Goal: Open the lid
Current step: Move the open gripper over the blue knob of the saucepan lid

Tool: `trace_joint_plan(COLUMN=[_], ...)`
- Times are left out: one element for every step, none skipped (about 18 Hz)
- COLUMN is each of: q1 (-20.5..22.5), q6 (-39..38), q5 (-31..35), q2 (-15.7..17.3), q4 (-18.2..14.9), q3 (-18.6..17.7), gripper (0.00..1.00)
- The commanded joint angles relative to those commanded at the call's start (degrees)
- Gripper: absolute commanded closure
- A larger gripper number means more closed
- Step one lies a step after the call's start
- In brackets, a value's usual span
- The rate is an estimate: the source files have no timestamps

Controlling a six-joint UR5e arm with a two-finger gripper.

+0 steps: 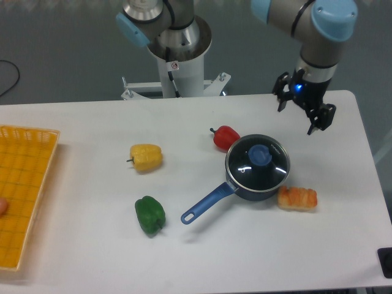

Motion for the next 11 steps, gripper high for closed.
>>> trace_joint_plan(q1=[-0.61, -0.71, -0.71, -0.71, -0.71, -0.71, -0.62, -0.79, -0.88, -0.88, -0.88], q6=[-1.84, -3.34, -3.88, -4.06, -4.76, -5.46, -8.60, -15.50, -17.66, -19.25, -20.40], q5=[0.35, 1.14, 1.32, 1.49, 1.67, 1.67, 1.50, 1.58, 1.50, 1.41, 1.23], q2=[-0.09, -0.35, -0.79, -1.05, -1.75, -2.11, -2.20, -3.16, -3.34, -3.43, -3.34], q4=[0.00, 0.00, 0.00, 0.00, 0.00, 0.00, 0.70, 2.01, 2.11, 2.11, 2.03], q3=[-0.17, -0.09, 0.00, 0.00, 0.00, 0.00, 0.00, 0.00, 0.00, 0.09, 0.09], gripper=[0.00, 0.00, 0.00, 0.00, 0.00, 0.00, 0.00, 0.00, 0.00, 0.00, 0.00])
